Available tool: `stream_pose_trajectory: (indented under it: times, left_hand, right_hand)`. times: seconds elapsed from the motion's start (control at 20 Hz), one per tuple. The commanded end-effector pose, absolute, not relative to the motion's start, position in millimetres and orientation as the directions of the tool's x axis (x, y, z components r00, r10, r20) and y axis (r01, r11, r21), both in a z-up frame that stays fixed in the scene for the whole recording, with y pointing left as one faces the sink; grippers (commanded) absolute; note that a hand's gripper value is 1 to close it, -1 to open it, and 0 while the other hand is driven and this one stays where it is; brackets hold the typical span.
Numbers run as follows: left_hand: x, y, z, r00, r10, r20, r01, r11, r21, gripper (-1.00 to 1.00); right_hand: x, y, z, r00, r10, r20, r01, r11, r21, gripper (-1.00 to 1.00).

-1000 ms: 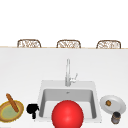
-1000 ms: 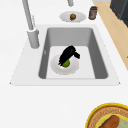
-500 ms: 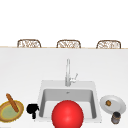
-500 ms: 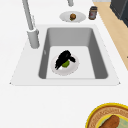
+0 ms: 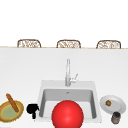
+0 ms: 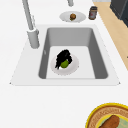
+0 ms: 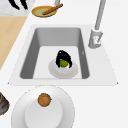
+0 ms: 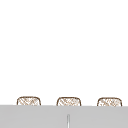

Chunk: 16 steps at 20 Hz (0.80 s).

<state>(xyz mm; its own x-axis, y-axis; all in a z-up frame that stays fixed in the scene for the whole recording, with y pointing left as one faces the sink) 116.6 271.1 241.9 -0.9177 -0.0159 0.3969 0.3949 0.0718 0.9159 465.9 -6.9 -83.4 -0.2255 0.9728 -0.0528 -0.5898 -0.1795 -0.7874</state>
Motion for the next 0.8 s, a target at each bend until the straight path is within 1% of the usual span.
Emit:
stream_pose_trajectory:
  times: [0.0,0.1,0.3,0.5,0.65,0.75]
  left_hand:
    - [116.6,271.1,241.9,-0.918,-0.016,0.397,0.395,0.072,0.916,0.0]
    - [116.6,271.1,241.9,-0.918,-0.016,0.397,0.395,0.072,0.916,0.0]
    - [116.6,271.1,241.9,-0.918,-0.016,0.397,0.395,0.072,0.916,0.0]
    - [116.6,271.1,241.9,-0.918,-0.016,0.397,0.395,0.072,0.916,0.0]
    - [116.6,271.1,241.9,-0.918,-0.016,0.397,0.395,0.072,0.916,0.0]
    - [116.6,271.1,241.9,-0.918,-0.016,0.397,0.395,0.072,0.916,0.0]
  right_hand:
    - [462.4,-6.9,-92.3,-0.224,0.973,-0.053,-0.591,-0.178,-0.787,1.0]
    - [465.0,-6.0,-87.9,-0.229,0.972,-0.059,-0.54,-0.177,-0.823,1.0]
    - [469.8,-5.4,-86.4,-0.228,0.972,-0.061,-0.494,-0.17,-0.853,1.0]
    - [475.7,-16.6,-52.4,-0.213,0.977,-0.009,-0.49,-0.115,-0.864,1.0]
    - [472.5,-25.9,-33.8,-0.225,0.974,-0.011,-0.504,-0.126,-0.855,1.0]
    - [468.3,-30.2,-19.0,-0.196,0.981,-0.002,-0.513,-0.104,-0.852,1.0]
